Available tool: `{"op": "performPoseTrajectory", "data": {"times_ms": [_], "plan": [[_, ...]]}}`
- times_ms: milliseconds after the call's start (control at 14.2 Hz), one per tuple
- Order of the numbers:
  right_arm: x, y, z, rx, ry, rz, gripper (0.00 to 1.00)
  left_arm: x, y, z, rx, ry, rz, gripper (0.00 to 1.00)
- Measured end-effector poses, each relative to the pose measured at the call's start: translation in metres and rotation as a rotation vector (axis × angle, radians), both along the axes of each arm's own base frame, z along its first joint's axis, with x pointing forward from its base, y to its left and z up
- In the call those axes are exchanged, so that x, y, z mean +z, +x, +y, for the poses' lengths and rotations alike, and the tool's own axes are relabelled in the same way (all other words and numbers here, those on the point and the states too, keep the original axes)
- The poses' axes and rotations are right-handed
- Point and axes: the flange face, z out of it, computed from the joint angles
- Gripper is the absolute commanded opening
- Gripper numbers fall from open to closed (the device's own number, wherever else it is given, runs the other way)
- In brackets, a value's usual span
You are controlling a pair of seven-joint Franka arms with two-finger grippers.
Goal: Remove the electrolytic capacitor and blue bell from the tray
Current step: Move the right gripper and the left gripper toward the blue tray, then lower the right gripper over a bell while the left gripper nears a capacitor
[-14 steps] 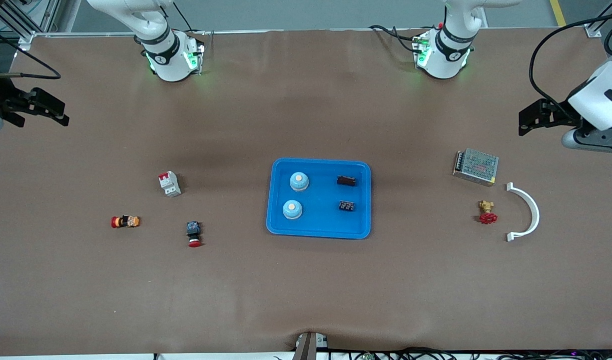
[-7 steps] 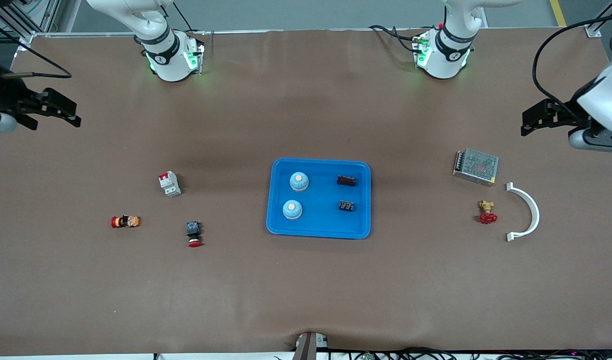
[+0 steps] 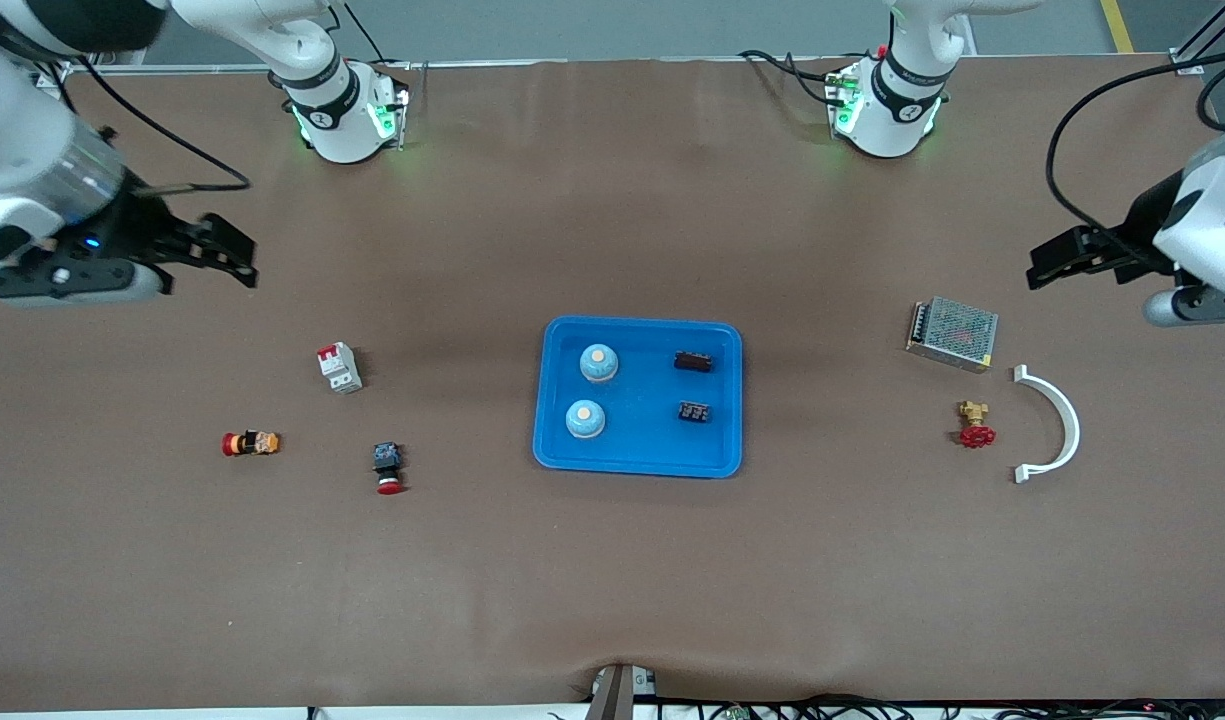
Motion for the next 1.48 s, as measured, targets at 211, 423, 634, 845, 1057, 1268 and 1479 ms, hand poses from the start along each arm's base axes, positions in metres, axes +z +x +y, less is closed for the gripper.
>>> {"op": "performPoseTrajectory", "data": {"times_ms": [211, 423, 634, 845, 1057, 1268, 1479], "plan": [[-0.031, 0.010, 0.065, -0.048, 0.008, -0.018, 1.00, -0.015, 0.003, -0.011, 0.103, -0.059, 0.040, 1.00], [-0.062, 0.014, 0.117, -0.088, 0.015, -0.028, 1.00, -0.029, 0.008, -0.014, 0.135, -0.081, 0.044, 1.00], [-0.097, 0.022, 0.148, -0.089, 0.003, -0.007, 1.00, -0.045, 0.014, -0.022, 0.171, -0.081, 0.047, 1.00], [-0.131, 0.026, 0.184, -0.084, -0.013, 0.017, 1.00, -0.073, 0.019, -0.054, 0.346, -0.067, 0.026, 1.00], [-0.162, 0.024, 0.221, -0.076, -0.014, 0.049, 1.00, -0.106, 0.014, -0.090, 0.449, -0.054, 0.026, 1.00], [-0.199, 0.018, 0.254, -0.066, 0.014, 0.093, 1.00, -0.126, 0.012, -0.104, 0.525, -0.056, 0.013, 1.00], [-0.239, 0.009, 0.284, -0.037, 0.012, 0.116, 1.00, -0.152, 0.007, -0.121, 0.580, -0.069, -0.010, 1.00]]}}
